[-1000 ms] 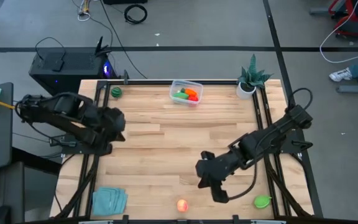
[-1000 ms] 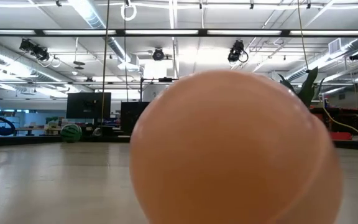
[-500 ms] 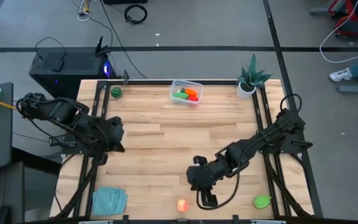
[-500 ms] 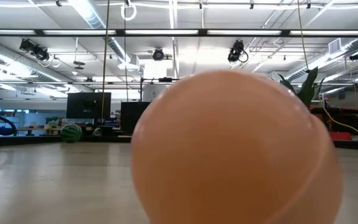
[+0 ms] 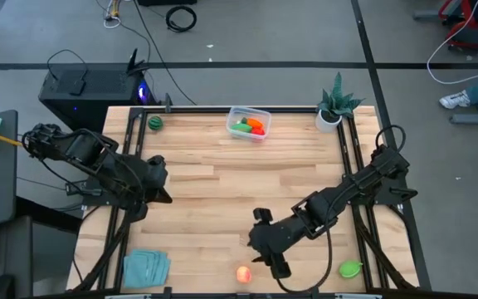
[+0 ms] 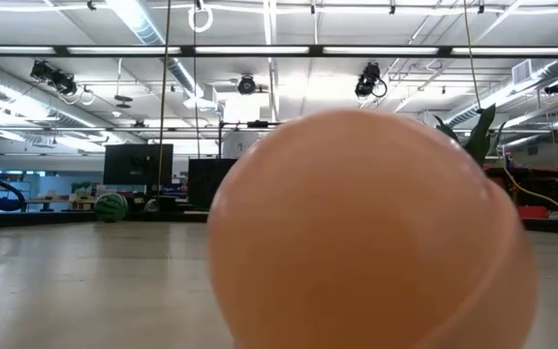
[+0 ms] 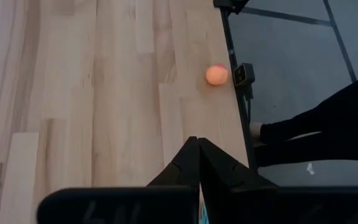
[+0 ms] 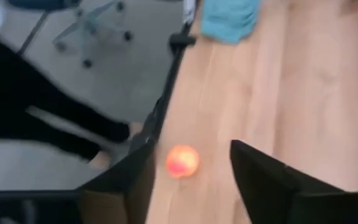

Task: Pick and placing Produce into tupperware
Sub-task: Put the light pink peach into the transparent container

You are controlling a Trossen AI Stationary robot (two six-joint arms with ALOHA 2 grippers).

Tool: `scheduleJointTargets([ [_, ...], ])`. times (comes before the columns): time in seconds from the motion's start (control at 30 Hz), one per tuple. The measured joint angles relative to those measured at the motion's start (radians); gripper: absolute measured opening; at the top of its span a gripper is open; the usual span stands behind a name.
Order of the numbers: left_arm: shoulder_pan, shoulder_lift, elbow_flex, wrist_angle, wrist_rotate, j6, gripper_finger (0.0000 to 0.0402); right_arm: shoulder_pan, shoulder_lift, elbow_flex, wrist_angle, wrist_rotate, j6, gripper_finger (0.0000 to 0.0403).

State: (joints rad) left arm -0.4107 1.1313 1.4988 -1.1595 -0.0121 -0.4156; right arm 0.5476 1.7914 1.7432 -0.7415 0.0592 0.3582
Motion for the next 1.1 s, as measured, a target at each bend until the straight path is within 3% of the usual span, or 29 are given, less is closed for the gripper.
scheduleJointTargets([
  [0.17, 0.0, 0.0, 0.0, 0.001, -0.002, 0.0, 0.0015, -0.003, 0.0, 0.0, 0.007, 0.064, 0.023, 0.0271],
  [0.33, 0.0, 0.0, 0.0, 0.001, -0.002, 0.0, 0.0005, 0.005, 0.007, 0.0, 0.012, 0.059, 0.029, 0.0295],
  [0.53, 0.0, 0.0, 0.0, 0.006, -0.002, 0.0, 0.0021, 0.033, 0.063, -0.003, 0.064, 0.044, -0.032, 0.0294],
  [1.1, 0.0, 0.0, 0.0, 0.011, -0.002, -0.008, 0.0006, 0.055, 0.263, -0.003, 0.127, -0.054, -0.315, 0.0286],
])
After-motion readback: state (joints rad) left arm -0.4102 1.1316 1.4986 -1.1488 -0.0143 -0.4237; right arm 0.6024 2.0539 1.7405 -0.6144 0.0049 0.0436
